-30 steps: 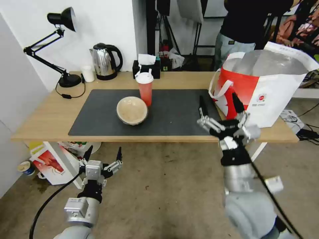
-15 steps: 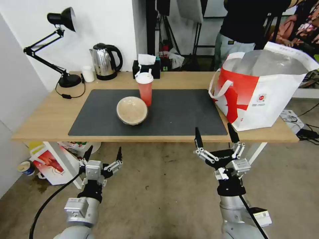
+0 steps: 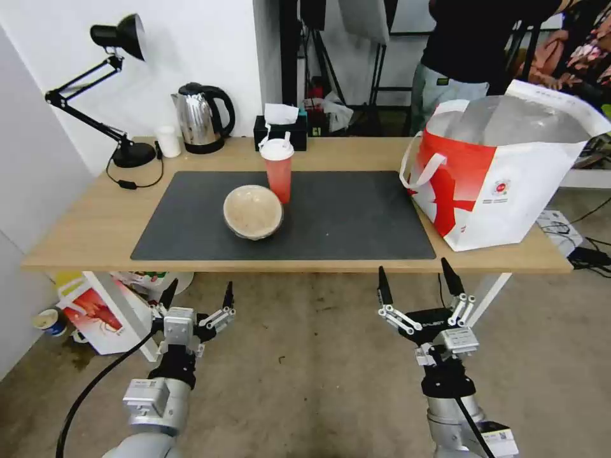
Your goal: Pick up the trash from the table and place it into the takeout bag.
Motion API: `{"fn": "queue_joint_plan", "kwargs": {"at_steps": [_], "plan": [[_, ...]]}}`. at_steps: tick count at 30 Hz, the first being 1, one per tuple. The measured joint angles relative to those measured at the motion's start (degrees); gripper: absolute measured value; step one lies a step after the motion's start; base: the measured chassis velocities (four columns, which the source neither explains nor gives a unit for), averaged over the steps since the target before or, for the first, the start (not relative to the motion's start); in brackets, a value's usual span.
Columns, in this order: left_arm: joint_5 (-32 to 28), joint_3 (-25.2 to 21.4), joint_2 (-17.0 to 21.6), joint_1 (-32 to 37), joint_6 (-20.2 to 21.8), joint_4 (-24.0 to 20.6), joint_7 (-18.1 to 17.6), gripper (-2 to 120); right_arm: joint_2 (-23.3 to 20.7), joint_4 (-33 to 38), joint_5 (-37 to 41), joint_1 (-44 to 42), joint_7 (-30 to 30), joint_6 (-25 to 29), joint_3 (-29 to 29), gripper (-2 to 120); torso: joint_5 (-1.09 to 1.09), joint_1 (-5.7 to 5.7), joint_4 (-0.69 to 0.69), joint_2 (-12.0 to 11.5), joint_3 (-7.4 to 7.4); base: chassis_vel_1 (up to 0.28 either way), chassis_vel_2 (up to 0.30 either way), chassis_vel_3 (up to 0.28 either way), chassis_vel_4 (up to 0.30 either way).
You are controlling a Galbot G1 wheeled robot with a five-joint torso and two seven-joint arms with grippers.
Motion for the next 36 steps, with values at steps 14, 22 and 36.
{"fn": "queue_joint_plan", "kwargs": {"at_steps": [14, 22, 36], "plan": [[0.00, 0.00, 0.00, 0.00, 0.00, 0.00, 0.00, 100, -1.14, 0.15, -0.81, -2.41, 7.04, -4.41, -2.77, 100, -0.01, 0.00, 0.00, 0.00, 0.00, 0.000, 0.000, 0.000, 0.000], [0.00, 0.00, 0.00, 0.00, 0.00, 0.00, 0.00, 100, -1.05, -0.85, 1.21, -1.66, 7.47, -6.41, -3.55, 100, 0.00, 0.00, 0.00, 0.00, 0.00, 0.000, 0.000, 0.000, 0.000], [0.00, 0.00, 0.00, 0.00, 0.00, 0.00, 0.00, 100, -0.19, -3.89, 3.17, 0.68, 7.41, -8.39, -4.24, 100, 0.00, 0.00, 0.00, 0.00, 0.00, 0.000, 0.000, 0.000, 0.000]]}}
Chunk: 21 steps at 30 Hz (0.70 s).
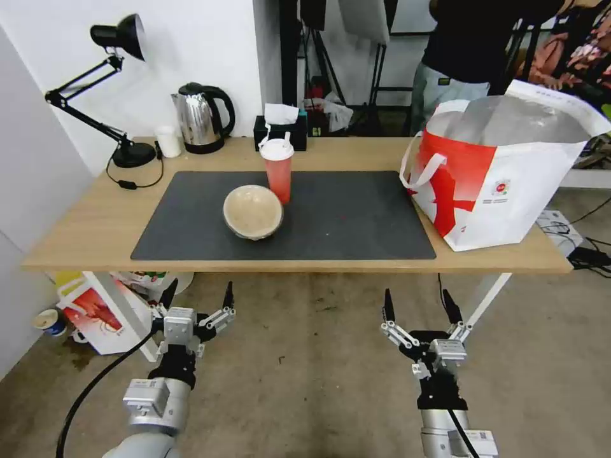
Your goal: Pick up the trash from the table and place it into the takeout bag.
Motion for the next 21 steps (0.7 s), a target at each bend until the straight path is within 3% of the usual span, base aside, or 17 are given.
{"fn": "queue_joint_plan", "kwargs": {"at_steps": [21], "plan": [[0.00, 0.00, 0.00, 0.00, 0.00, 0.00, 0.00, 100, 0.52, -2.02, 1.12, 2.09, -0.33, -0.89, -0.64, 100, 0.00, 0.00, 0.00, 0.00, 0.00, 0.000, 0.000, 0.000, 0.000]]}}
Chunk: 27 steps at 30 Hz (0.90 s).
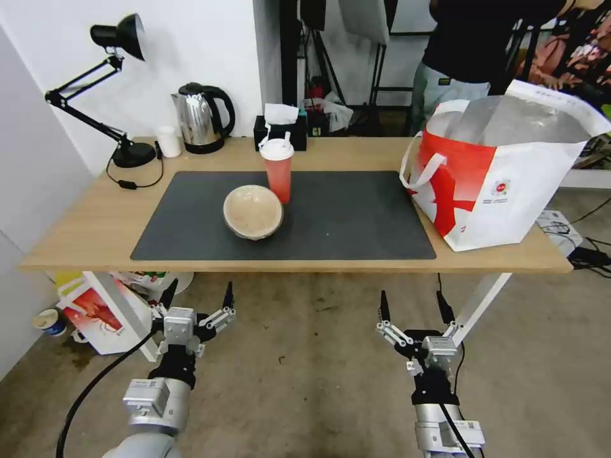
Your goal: Pick up the trash from the table and place it into the takeout bag.
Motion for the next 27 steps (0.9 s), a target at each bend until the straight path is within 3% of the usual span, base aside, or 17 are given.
{"fn": "queue_joint_plan", "kwargs": {"at_steps": [11, 20, 27], "plan": [[0.00, 0.00, 0.00, 0.00, 0.00, 0.00, 0.00, 100, -0.98, 2.82, 0.37, -0.91, 0.00, -0.44, 0.41, 100, 0.00, 0.00, 0.00, 0.00, 0.00, 0.000, 0.000, 0.000, 0.000], [0.00, 0.00, 0.00, 0.00, 0.00, 0.00, 0.00, 100, -3.25, 13.34, -1.06, -4.22, 0.34, -4.09, 0.73, 100, 0.00, 0.00, 0.00, 0.00, 0.00, 0.000, 0.000, 0.000, 0.000], [0.00, 0.00, 0.00, 0.00, 0.00, 0.00, 0.00, 100, -5.24, 17.72, 1.38, -2.94, -1.96, -5.03, 1.46, 100, 0.00, 0.00, -0.01, 0.00, 0.00, 0.000, 0.000, 0.000, 0.000]]}}
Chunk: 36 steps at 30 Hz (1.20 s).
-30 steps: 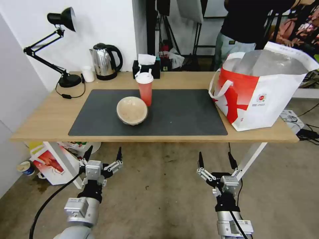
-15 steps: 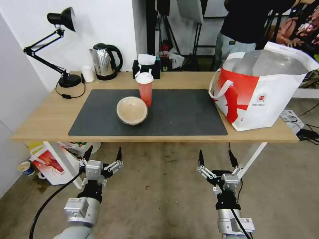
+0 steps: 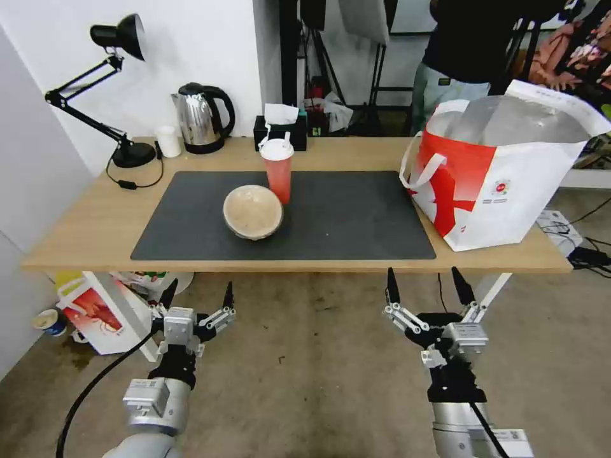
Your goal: Pick up the trash from the table and place it into the takeout bag.
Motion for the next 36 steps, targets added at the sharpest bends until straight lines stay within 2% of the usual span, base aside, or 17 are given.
{"fn": "queue_joint_plan", "kwargs": {"at_steps": [3, 4, 12, 17, 18, 21, 26, 30, 36], "plan": [[0.00, 0.00, -0.01, 0.00, 0.00, 0.00, 0.00, 100, -2.10, 0.45, 7.13, 4.88, -5.02, 0.88, 1.51, 100, 0.01, 0.00, 0.01, 0.00, 0.00, 0.000, 0.000, 0.000, 0.000], [0.00, 0.00, -0.01, 0.00, 0.00, 0.00, 0.00, 100, -2.10, 0.45, 7.13, 4.88, -5.02, 0.88, 1.51, 100, 0.01, 0.00, 0.01, 0.00, 0.00, 0.000, 0.000, 0.000, 0.000], [0.00, 0.00, 0.00, 0.00, 0.00, 0.00, 0.00, 100, -7.18, -2.28, 28.65, 19.53, -20.90, 4.96, 1.21, 100, 0.00, 0.00, 0.02, 0.00, 0.01, 0.000, 0.000, 0.000, 0.000], [0.00, 0.00, 0.00, 0.00, 0.00, 0.00, 0.00, 100, -10.08, -4.86, 39.99, 25.77, -28.70, 4.89, 0.20, 100, 0.00, 0.00, 0.02, 0.00, 0.01, 0.000, 0.000, 0.000, 0.000], [0.00, 0.00, 0.00, 0.00, 0.00, 0.00, 0.00, 100, -10.08, -4.86, 39.99, 25.77, -28.70, 4.89, 0.20, 100, 0.00, 0.00, 0.02, 0.00, 0.01, 0.000, 0.000, 0.000, 0.000], [0.00, 0.00, 0.00, 0.00, 0.00, 0.00, 0.00, 100, -12.32, -7.91, 46.09, 31.08, -34.18, 3.42, -1.05, 100, 0.00, 0.00, 0.00, 0.00, 0.00, 0.000, 0.000, 0.000, 0.000], [0.00, -0.01, -0.01, 0.00, 0.00, 0.00, 0.00, 100, -13.62, -10.56, 50.56, 37.14, -36.71, 0.44, -2.54, 100, 0.00, 0.01, 0.02, -0.01, 0.01, 0.000, 0.000, 0.000, 0.000], [0.00, -0.01, 0.00, 0.00, 0.00, 0.00, 0.00, 100, -14.48, -12.87, 56.73, 43.77, -37.66, -4.73, -4.34, 100, 0.00, 0.00, 0.01, -0.01, 0.01, 0.000, 0.000, 0.000, 0.000], [0.00, 0.00, 0.00, 0.00, 0.00, 0.00, 0.00, 100, -14.80, -15.77, 62.35, 50.34, -40.00, -9.42, -7.55, 100, 0.00, 0.00, 0.02, -0.01, 0.01, 0.000, 0.000, 0.000, 0.000]]}}
